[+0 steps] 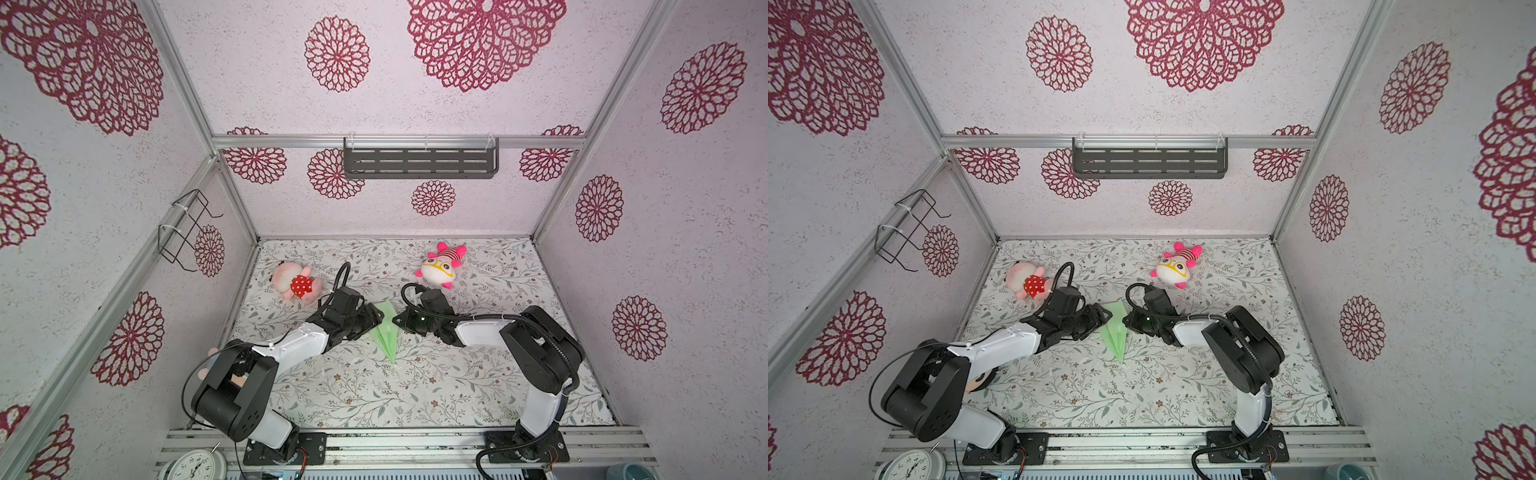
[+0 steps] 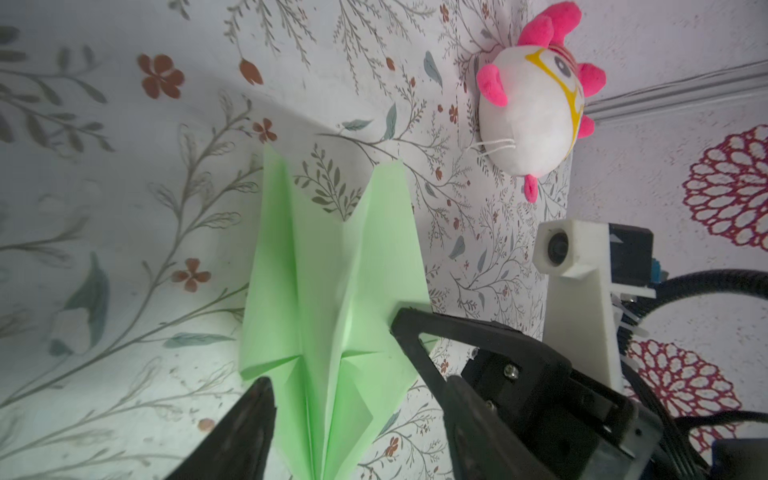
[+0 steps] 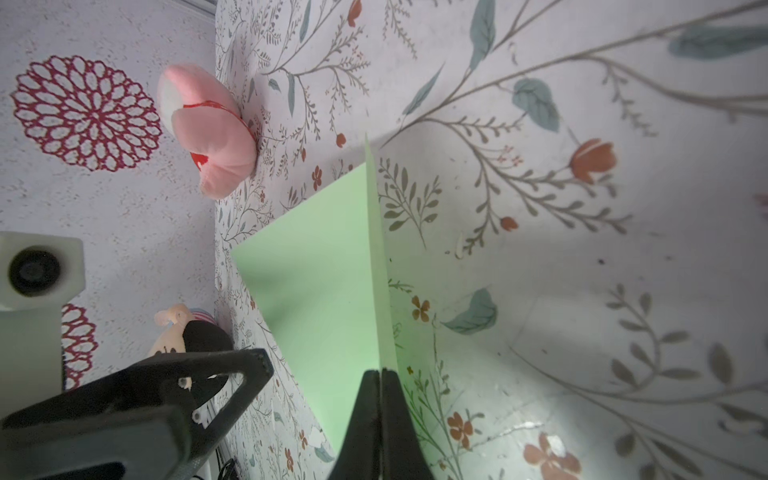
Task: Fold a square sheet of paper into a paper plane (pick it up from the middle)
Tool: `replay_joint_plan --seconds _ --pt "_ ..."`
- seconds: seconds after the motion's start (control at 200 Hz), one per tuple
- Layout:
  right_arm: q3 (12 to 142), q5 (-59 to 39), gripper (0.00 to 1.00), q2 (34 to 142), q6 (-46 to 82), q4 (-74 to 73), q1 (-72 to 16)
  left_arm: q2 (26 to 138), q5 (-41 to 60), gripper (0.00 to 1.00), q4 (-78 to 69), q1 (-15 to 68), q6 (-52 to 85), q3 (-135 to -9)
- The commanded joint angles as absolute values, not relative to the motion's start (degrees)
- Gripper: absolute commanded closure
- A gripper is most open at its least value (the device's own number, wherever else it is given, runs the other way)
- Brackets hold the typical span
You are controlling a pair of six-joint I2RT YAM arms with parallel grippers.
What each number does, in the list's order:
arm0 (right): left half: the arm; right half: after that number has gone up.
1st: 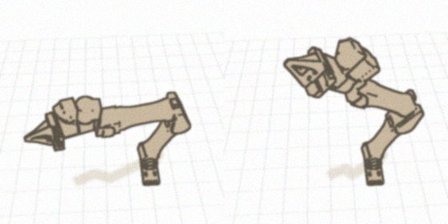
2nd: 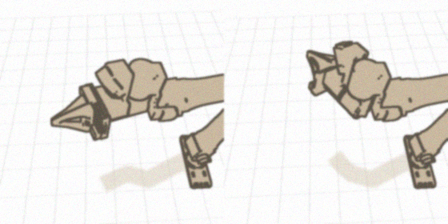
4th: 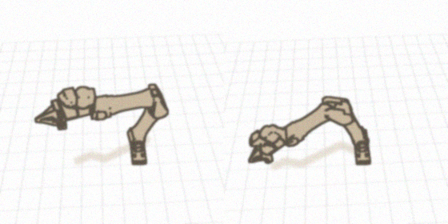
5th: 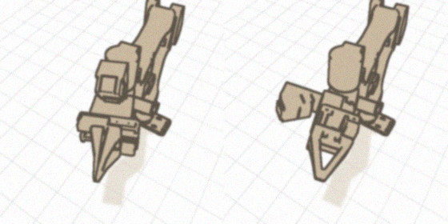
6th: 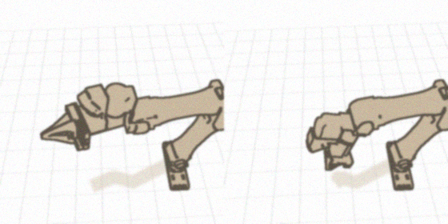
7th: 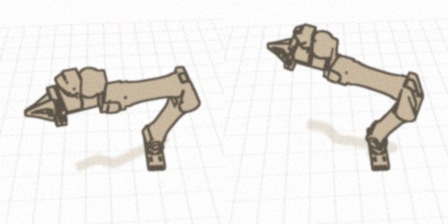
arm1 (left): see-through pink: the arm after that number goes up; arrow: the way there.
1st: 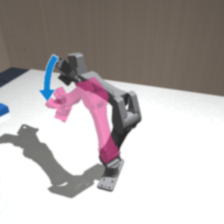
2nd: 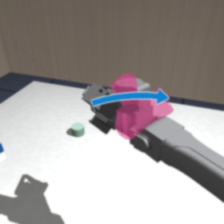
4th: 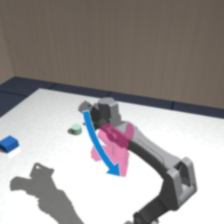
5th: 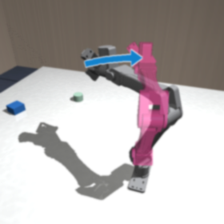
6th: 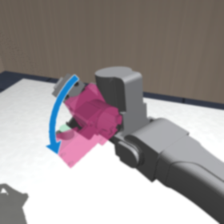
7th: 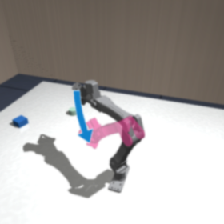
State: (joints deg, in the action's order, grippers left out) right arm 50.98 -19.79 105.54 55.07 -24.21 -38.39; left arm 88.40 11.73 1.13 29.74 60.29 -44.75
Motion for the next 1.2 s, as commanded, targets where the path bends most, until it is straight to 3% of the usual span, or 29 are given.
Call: replay_joint_plan --seconds 0.0,0.29,0.64,0.875,1.196 --pt "50.7 -21.5 0.96 104.7 55.9 -27.2 -37.8 90.5 10.2 0.33 3.0 31.7 60.1 -47.5" --pt "49.3 -22.8 0.96 104.6 56.0 -28.2 -36.8 95.7 8.5 0.33 9.0 35.5 59.5 -49.5" --pt "48.3 -24.5 0.96 105.4 57.0 -30.5 -36.2 98.7 9.8 0.52 8.1 37.8 62.3 -50.2" --pt "48.4 -25.2 0.96 105.9 57.6 -31.3 -36.1 99.6 9.8 0.53 9.1 38.1 62.1 -51.5" --pt "48.5 -25.3 0.96 105.9 57.7 -31.2 -36.1 101.2 10.3 0.66 10.7 38.1 61.0 -53.7"
